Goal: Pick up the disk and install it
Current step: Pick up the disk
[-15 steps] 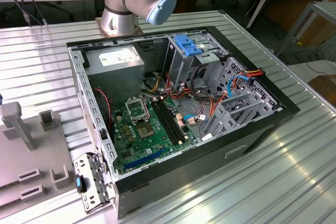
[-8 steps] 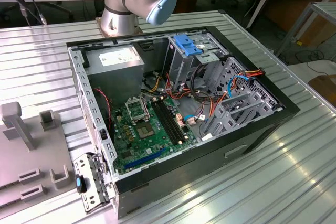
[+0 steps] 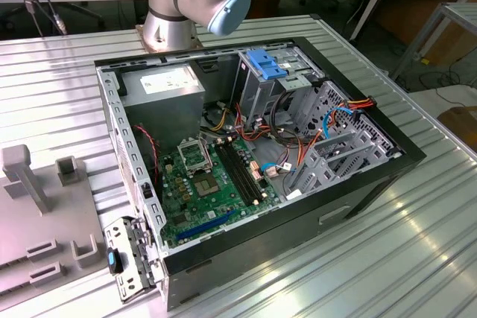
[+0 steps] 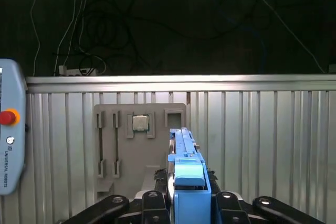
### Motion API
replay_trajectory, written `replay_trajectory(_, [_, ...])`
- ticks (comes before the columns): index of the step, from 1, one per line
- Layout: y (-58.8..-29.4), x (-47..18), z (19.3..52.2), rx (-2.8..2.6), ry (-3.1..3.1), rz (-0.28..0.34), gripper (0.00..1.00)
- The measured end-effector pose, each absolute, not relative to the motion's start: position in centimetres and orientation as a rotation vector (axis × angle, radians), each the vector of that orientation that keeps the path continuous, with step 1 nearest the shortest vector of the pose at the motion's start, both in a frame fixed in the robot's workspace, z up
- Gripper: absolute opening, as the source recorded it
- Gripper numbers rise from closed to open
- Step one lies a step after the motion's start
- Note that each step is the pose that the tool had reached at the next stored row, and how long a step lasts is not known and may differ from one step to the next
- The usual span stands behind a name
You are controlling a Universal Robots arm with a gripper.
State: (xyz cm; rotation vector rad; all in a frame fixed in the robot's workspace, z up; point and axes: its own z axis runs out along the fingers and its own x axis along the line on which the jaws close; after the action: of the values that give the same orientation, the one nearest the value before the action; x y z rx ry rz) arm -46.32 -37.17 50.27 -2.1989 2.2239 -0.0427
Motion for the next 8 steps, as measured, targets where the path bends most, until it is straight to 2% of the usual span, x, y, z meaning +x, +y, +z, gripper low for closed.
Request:
replay_trajectory(3, [-37.2, -46.3, 51.9, -2.199, 2.224, -0.04, 0.37])
replay_trajectory(8, [-37.2, -46.0, 51.9, -2.198, 2.223, -0.038, 0.37])
